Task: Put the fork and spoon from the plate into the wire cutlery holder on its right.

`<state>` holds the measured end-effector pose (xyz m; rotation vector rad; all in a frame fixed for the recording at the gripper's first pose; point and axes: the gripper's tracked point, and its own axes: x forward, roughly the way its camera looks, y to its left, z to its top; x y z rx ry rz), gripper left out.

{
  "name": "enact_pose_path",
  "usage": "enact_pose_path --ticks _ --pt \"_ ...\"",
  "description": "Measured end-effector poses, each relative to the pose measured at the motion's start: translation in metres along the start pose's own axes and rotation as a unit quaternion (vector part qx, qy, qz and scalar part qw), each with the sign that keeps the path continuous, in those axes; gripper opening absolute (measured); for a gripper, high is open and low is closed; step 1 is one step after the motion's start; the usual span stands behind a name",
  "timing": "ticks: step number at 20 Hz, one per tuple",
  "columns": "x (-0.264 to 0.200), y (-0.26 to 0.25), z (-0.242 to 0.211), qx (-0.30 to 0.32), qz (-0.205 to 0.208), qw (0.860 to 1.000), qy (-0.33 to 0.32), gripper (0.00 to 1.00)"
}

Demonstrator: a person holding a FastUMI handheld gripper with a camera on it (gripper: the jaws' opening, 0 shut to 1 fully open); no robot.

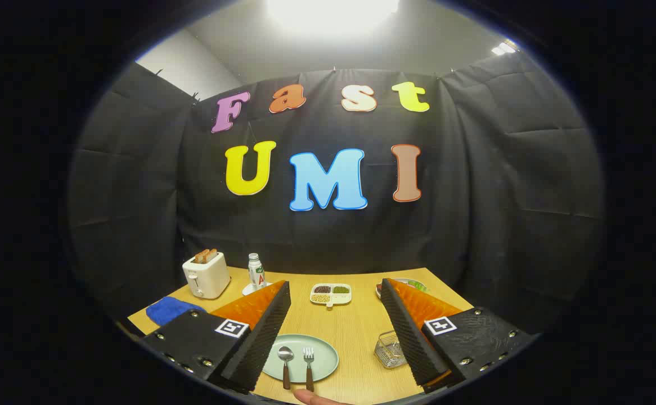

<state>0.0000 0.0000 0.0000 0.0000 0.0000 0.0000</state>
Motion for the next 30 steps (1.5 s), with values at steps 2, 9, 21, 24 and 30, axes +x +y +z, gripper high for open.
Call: enact_pose_path --ticks 2,9,21,24,30 --pt "0.001 0.002 0.001 -0.001 0.002 1.0 0.001 0.98" --pt "0.0 0.008 0.002 -0.003 0.006 1.0 -0.007 0.98" --pt "0.005 0.014 -0.014 -0.006 0.014 1.0 0.011 0.98" --pt "0.008 0.014 -0.024 -0.011 0.016 1.0 0.021 0.98" --pt "0.014 0.016 -0.044 -0.014 0.023 0.999 0.046 0.98"
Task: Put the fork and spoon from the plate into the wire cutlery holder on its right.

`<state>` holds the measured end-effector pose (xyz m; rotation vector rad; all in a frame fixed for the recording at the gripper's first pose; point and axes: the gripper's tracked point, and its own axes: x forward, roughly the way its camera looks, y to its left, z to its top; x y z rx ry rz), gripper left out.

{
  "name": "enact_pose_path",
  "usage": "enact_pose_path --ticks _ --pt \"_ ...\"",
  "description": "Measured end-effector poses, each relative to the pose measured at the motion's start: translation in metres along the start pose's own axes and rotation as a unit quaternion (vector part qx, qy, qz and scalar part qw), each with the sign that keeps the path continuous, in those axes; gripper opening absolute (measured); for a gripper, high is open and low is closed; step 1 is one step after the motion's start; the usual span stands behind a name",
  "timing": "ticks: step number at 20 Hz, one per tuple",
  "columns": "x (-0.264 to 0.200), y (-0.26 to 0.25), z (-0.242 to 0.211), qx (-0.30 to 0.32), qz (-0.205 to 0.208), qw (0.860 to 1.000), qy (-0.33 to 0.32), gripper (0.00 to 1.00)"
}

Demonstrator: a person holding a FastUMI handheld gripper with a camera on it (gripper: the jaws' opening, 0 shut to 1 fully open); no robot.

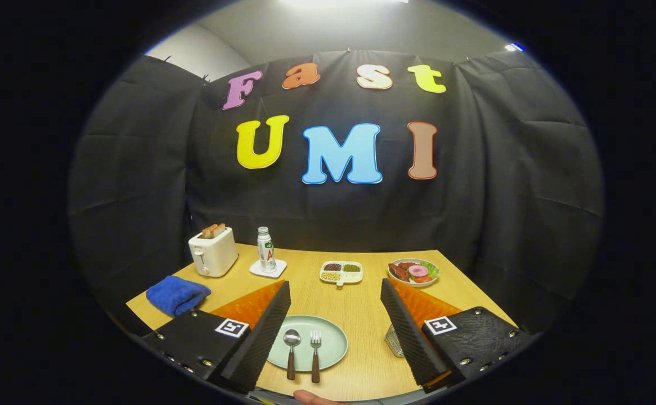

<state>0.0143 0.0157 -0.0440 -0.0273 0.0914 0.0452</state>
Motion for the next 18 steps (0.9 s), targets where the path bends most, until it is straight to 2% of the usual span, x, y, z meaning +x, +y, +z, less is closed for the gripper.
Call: enact_pose_path --ticks 13,17,18 --pt "0.022 0.008 -0.086 -0.013 0.015 0.992 0.122 0.98" --pt "0.028 0.01 -0.119 -0.034 0.018 0.985 0.168 0.88" --pt "0.028 0.012 -0.128 -0.044 0.023 0.982 0.185 0.78"
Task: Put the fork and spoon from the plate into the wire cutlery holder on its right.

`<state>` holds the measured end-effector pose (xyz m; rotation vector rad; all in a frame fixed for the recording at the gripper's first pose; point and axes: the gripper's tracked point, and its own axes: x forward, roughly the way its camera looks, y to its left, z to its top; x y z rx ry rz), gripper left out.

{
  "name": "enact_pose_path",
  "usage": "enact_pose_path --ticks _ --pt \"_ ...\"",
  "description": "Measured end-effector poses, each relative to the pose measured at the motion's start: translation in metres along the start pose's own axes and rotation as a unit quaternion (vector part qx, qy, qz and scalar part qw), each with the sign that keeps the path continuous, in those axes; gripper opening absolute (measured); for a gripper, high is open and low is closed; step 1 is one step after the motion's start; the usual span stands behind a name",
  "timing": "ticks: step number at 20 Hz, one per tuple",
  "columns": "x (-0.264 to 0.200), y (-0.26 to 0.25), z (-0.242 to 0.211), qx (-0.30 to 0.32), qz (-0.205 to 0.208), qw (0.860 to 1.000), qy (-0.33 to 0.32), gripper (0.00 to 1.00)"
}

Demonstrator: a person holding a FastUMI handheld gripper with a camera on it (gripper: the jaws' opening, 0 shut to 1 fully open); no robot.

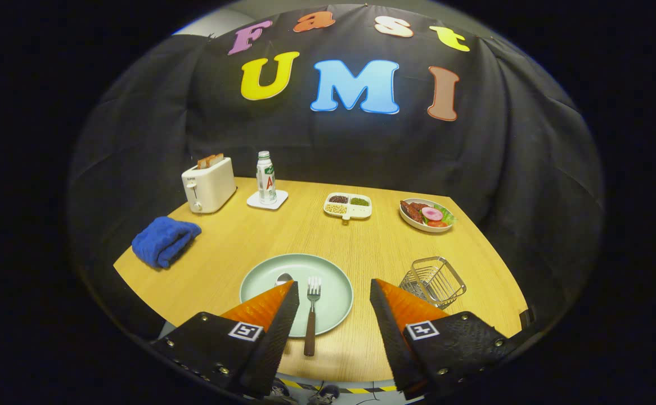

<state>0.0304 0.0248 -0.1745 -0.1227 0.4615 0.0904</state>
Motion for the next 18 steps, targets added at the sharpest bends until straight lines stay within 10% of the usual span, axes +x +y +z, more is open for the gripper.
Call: enact_pose_path --ticks 3,6,18 --pt "0.014 0.008 -0.031 -0.025 0.015 0.998 0.055 0.76" --pt "0.021 0.014 -0.057 -0.041 0.026 0.994 0.1 0.48" --pt "0.046 0.025 -0.108 -0.037 0.048 0.979 0.196 0.48"
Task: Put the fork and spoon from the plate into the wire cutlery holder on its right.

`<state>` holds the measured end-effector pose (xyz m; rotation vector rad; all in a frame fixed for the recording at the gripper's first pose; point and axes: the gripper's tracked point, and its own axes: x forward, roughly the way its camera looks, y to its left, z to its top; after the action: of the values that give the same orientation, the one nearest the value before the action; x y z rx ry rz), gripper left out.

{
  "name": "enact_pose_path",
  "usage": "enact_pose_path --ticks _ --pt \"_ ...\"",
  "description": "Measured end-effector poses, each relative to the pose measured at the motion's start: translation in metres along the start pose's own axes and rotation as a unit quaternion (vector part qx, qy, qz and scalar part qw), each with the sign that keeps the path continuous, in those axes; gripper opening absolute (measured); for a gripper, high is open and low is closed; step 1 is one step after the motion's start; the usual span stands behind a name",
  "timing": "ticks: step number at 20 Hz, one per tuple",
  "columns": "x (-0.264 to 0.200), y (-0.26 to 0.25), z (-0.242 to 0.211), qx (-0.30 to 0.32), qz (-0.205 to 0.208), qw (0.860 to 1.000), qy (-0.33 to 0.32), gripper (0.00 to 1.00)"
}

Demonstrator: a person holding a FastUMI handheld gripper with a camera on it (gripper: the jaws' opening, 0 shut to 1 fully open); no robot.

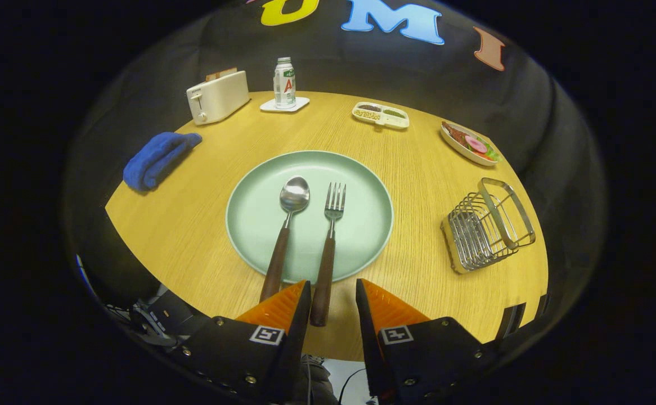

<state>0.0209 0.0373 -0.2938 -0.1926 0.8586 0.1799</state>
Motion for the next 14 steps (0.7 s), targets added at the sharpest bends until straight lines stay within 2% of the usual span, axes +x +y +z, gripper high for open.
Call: enact_pose_path --ticks 2,3,4,5,7,8,10,14 --pt "0.005 0.002 -0.005 -0.006 0.013 1.0 0.005 0.48" --pt "-0.006 -0.003 -0.004 -0.013 0.001 1.0 0.015 0.32" --pt "0.005 -0.003 -0.005 -0.008 0.007 1.0 0.014 0.15" --pt "0.007 0.001 -0.004 -0.002 0.018 1.0 0.014 0.19" --pt "0.007 -0.001 -0.005 -0.004 0.022 1.0 0.019 0.19" --pt "0.008 -0.007 -0.006 -0.011 0.008 1.0 0.02 0.19" --pt "0.005 -0.012 -0.005 -0.015 0.004 1.0 0.026 0.04" --pt "-0.005 -0.014 -0.001 -0.037 0.012 0.999 0.034 0.04"
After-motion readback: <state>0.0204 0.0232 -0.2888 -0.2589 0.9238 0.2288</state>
